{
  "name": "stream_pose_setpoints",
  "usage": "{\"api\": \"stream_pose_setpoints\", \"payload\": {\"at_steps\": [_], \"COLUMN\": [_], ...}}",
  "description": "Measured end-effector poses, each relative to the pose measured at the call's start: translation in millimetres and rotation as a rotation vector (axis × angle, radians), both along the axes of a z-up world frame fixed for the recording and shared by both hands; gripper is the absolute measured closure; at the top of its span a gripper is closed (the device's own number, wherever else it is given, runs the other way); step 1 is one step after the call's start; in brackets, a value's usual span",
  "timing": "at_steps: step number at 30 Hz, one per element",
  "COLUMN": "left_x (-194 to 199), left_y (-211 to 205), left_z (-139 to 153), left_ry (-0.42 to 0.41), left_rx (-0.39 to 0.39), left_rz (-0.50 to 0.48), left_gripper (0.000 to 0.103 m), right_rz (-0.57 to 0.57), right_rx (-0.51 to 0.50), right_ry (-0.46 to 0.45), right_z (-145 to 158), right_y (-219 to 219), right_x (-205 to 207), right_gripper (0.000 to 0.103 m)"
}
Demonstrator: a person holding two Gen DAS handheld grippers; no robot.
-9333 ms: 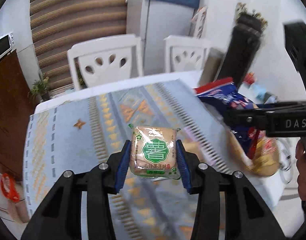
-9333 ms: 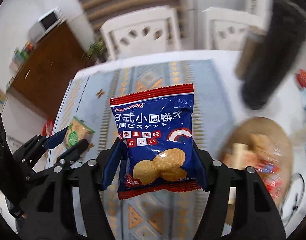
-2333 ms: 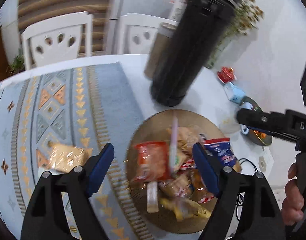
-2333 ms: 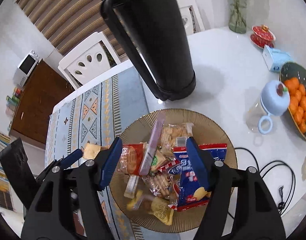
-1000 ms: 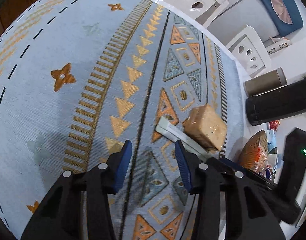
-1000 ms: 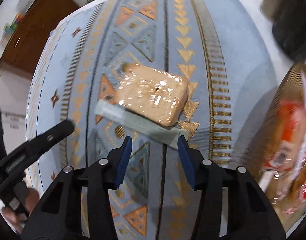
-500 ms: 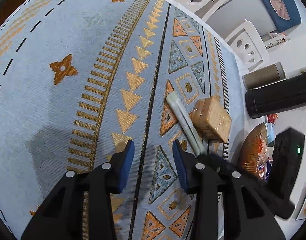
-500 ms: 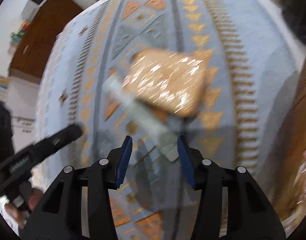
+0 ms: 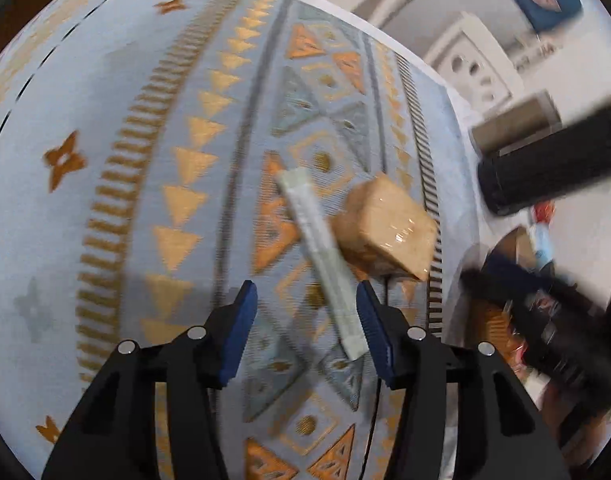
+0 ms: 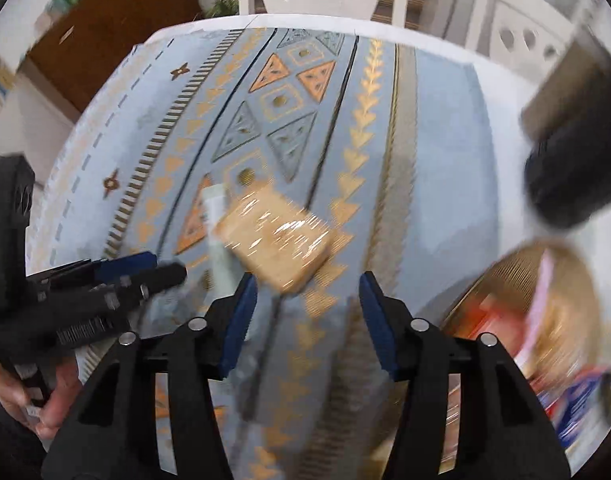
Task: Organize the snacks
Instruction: 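Grasp the wrapped square cake with the right gripper while the left grasps the green packet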
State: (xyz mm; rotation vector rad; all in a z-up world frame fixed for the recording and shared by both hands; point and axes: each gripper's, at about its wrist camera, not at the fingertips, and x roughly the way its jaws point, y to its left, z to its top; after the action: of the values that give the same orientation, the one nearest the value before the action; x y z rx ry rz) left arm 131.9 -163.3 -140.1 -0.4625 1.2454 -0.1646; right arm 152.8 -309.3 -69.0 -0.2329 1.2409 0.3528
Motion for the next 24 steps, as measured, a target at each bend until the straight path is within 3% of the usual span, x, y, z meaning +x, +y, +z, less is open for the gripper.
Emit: {"api": "stream_pose_setpoints", "payload": {"at_steps": [3, 9, 11, 13, 21, 24], "left_x": [1.8, 6.5, 7.5, 7.8, -0.3, 3.9], "left_y": [-28.3, -56.8, -56.6, -52.4, 6.9, 11.3], "left_z": [0.3, -8.7, -13.1, -13.1, -13.9, -14.6], "left_ry": [-0.019, -0.012, -0.001, 0.001, 0.020, 0.010], "left_rx": [0.078, 0.163, 0.190, 0.212, 0.171, 0.148], "left_rz": [-0.027, -0.025, -0.014, -0.019, 0.040, -0.002], "left_gripper": [0.046, 0.049, 0.063, 0.083, 0.087, 0.086], "right_rz": [0.084, 0.234, 0.247, 0.265, 0.370, 0.406], "right_rx": [0.000, -0.013, -0.016, -0.006, -0.016, -0.035], "right_ry": [0.040, 0.094, 0.098, 0.106, 0.102, 0.098], "right_z": [0.8, -12.6, -14.7, -18.7, -29.7, -36.8], "right_y": [-0.6, 14.0, 15.8, 19.8, 36.7, 44.1], "right_x": [20.6, 33.8, 37.2, 37.8, 33.8, 34.2], "right_gripper": [0.039, 0.037, 0.033, 0.032, 0.024, 0.020]}}
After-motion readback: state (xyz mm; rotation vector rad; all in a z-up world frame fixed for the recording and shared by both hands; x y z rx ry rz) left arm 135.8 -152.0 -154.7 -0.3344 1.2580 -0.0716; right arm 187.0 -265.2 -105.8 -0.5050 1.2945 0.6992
